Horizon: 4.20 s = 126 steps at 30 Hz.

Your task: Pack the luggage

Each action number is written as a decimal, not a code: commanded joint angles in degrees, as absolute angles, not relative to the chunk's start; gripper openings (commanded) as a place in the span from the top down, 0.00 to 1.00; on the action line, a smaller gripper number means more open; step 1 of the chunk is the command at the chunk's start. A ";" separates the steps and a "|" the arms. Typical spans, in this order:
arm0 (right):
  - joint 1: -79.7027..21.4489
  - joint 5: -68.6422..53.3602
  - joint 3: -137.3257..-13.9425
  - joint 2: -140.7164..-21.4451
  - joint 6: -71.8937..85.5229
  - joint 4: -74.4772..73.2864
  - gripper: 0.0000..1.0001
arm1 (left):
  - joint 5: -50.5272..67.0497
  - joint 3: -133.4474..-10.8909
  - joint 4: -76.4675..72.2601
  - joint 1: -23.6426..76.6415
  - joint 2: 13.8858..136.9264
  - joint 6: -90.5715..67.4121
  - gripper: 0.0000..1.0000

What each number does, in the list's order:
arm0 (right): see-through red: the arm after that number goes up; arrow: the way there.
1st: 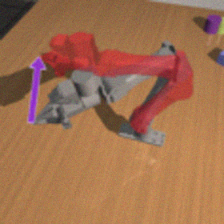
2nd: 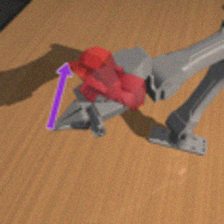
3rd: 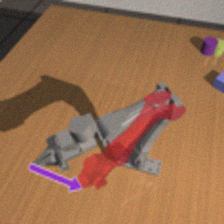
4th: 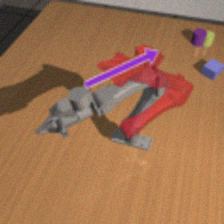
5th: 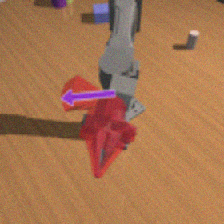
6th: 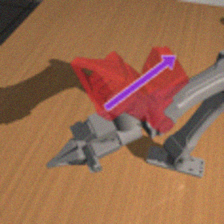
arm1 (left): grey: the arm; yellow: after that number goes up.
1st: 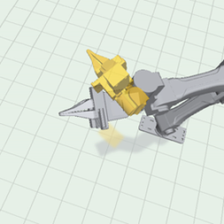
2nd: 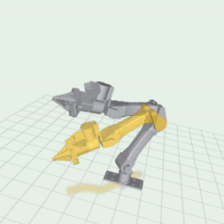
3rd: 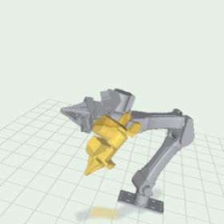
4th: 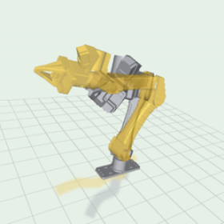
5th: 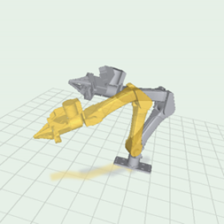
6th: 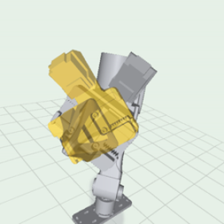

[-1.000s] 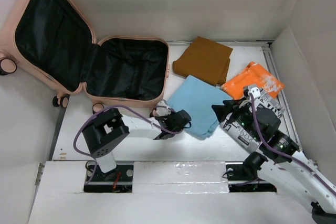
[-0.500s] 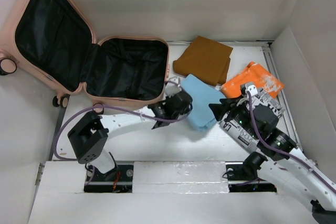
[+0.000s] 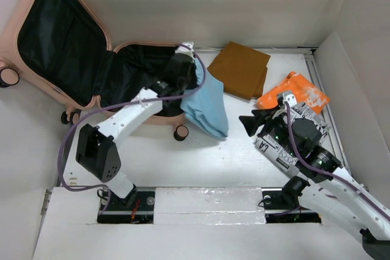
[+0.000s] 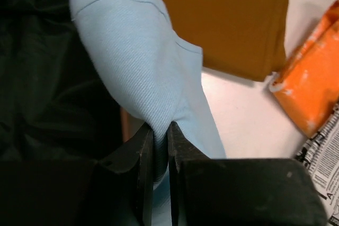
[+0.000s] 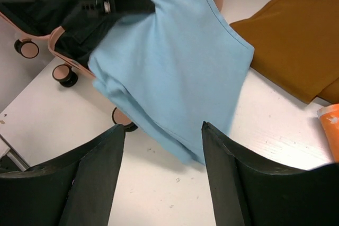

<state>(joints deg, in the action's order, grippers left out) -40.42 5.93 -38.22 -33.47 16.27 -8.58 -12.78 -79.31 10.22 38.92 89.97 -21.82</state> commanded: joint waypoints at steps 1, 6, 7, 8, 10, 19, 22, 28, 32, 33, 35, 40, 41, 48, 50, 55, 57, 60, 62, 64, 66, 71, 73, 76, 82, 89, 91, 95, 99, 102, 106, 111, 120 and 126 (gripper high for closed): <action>-40.08 5.10 -40.25 -33.66 15.82 -4.05 0.34 | -3.27 -87.96 5.26 30.35 90.43 -16.44 1.00; -40.08 3.52 -39.20 -34.28 15.82 -2.20 0.34 | 3.24 -100.50 9.13 19.61 96.84 -17.05 1.00; -40.08 3.52 -38.68 -34.28 15.82 -2.20 0.34 | 3.25 -102.81 10.62 16.82 99.38 -17.05 1.00; -40.08 3.52 -38.15 -34.28 15.82 -1.41 0.34 | 3.25 -104.92 13.07 15.48 100.36 -17.75 1.00; -40.08 3.52 -38.14 -34.80 15.82 -0.79 0.34 | 2.56 -108.80 14.58 11.72 101.86 -17.75 1.00; -40.08 3.52 -35.95 -35.33 15.82 0.26 0.34 | 3.43 -99.33 7.04 0.01 103.70 -13.72 1.00; -40.08 4.13 -35.42 -34.64 15.82 0.26 0.34 | -2.44 -97.47 7.89 -2.37 106.43 -13.18 1.00; -40.08 5.89 -34.28 -33.49 15.82 0.26 0.32 | -15.28 -97.47 14.41 -4.48 108.73 -20.20 0.47; -40.08 5.27 -34.28 -35.15 16.35 0.26 0.31 | -19.34 -95.28 12.31 -0.72 101.11 -26.17 0.00; -40.08 5.27 -34.28 -35.16 16.87 0.26 0.31 | -20.29 -94.75 10.83 0.34 99.42 -27.32 0.00; -40.08 5.27 -34.28 -35.16 16.87 0.26 0.31 | -21.18 -93.52 10.03 4.71 95.04 -29.78 0.00; -40.08 6.32 -38.48 -33.14 16.87 -1.84 0.51 | -30.04 -88.34 3.53 27.03 91.05 -29.27 0.05; -40.08 7.20 -39.71 -32.53 16.87 -4.02 0.57 | -33.19 -88.33 3.52 30.81 92.19 -30.75 0.07; -40.08 12.83 -52.63 -29.62 15.56 -12.82 0.66 | -30.50 -102.95 8.25 46.40 111.68 -46.47 0.12; -40.08 12.83 -54.23 -29.62 15.56 -13.36 0.59 | -31.99 -108.43 10.45 49.03 119.68 -48.68 0.19; -40.08 11.96 -54.49 -29.10 14.94 -15.12 0.50 | -31.99 -115.67 10.74 49.57 129.45 -59.58 0.58; -40.08 11.25 -53.70 -29.09 14.94 -15.12 0.49 | -30.95 -114.53 8.80 48.00 131.57 -63.26 0.58; -40.08 10.72 -52.56 -28.48 14.94 -15.73 0.47 | -25.94 -114.00 8.79 45.36 134.11 -67.93 0.45; -40.08 10.20 -52.56 -28.48 14.94 -15.73 0.47 | -25.32 -113.47 9.40 45.35 134.82 -70.74 0.35; -40.08 9.67 -51.86 -28.48 14.94 -15.73 0.47 | -25.92 -112.86 10.45 44.74 135.35 -72.06 0.29; -40.08 9.67 -51.33 -27.95 14.94 -15.73 0.46 | -26.45 -112.06 10.46 44.74 135.96 -73.47 0.21; -40.08 9.67 -50.81 -27.95 14.94 -15.21 0.46 | -23.39 -112.58 12.73 42.81 139.74 -75.76 0.26; -40.08 9.15 -50.80 -27.95 14.94 -14.68 0.46 | -23.38 -116.62 14.14 42.80 142.28 -75.76 0.31; -40.08 9.14 -50.80 -27.95 14.94 -14.68 0.46 | -23.38 -121.45 16.35 42.80 144.75 -75.76 0.34; -40.08 9.14 -50.80 -27.95 14.94 -14.68 0.46 | -22.76 -122.61 14.94 42.28 146.43 -72.08 1.00; -40.08 6.77 -48.69 -27.95 14.94 -12.05 0.46 | -29.61 -101.94 7.58 42.80 131.86 -58.81 1.00; -40.08 5.81 -47.90 -29.00 14.94 -10.82 0.46 | -30.32 -97.14 6.25 42.80 126.86 -56.87 1.00; -40.08 2.82 -47.90 -31.37 15.47 -9.40 0.46 | -31.82 -93.69 8.50 42.80 125.07 -56.25 0.42; -40.08 2.81 -47.90 -31.90 15.47 -8.88 0.46 | -30.51 -96.94 10.72 42.80 127.35 -58.00 0.23; -40.08 3.43 -47.90 -31.38 15.47 -8.88 0.46 | -27.78 -96.33 8.19 42.28 128.67 -59.76 0.27; -40.08 3.43 -47.37 -30.85 15.47 -8.88 0.46 | -24.87 -98.07 7.46 41.13 132.88 -61.17 0.40; -40.08 3.43 -47.90 -30.85 15.47 -10.01 0.46 | -25.49 -105.81 9.05 40.52 137.28 -62.67 0.64; -40.08 2.72 -47.90 -28.39 15.47 -10.55 0.46 | -22.15 -111.61 4.05 38.85 138.25 -50.75 1.00; -40.08 2.11 -47.90 -28.92 15.47 -10.55 0.46 | -13.81 -123.13 5.89 39.99 133.96 -34.65 1.00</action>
<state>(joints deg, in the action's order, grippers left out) -40.40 2.98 -47.72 -28.77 15.25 -12.40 -19.40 -116.95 8.01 39.27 138.96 -45.32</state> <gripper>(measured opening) 0.536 0.054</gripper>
